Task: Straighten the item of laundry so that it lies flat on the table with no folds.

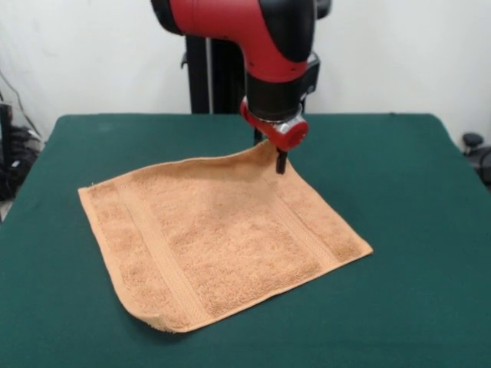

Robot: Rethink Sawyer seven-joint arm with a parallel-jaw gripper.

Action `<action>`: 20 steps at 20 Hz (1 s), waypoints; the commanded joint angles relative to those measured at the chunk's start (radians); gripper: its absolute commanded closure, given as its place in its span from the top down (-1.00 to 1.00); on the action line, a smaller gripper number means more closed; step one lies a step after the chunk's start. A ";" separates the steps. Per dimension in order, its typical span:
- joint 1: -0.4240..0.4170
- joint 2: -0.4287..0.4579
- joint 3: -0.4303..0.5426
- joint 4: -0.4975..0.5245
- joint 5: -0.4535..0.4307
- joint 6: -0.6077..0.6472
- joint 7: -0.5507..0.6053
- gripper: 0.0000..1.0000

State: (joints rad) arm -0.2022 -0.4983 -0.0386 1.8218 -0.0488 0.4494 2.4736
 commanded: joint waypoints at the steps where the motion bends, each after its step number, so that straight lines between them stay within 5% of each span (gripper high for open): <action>1: 0.031 0.048 0.063 0.074 -0.001 0.018 0.059 1.00; 12: 0.025 0.132 0.043 -0.014 -0.032 0.018 0.023 1.00; 20: -0.012 0.037 -0.009 0.123 -0.084 -0.011 0.012 1.00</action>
State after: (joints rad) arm -0.2015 -0.4646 -0.0632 1.8609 -0.0887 0.4490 2.4736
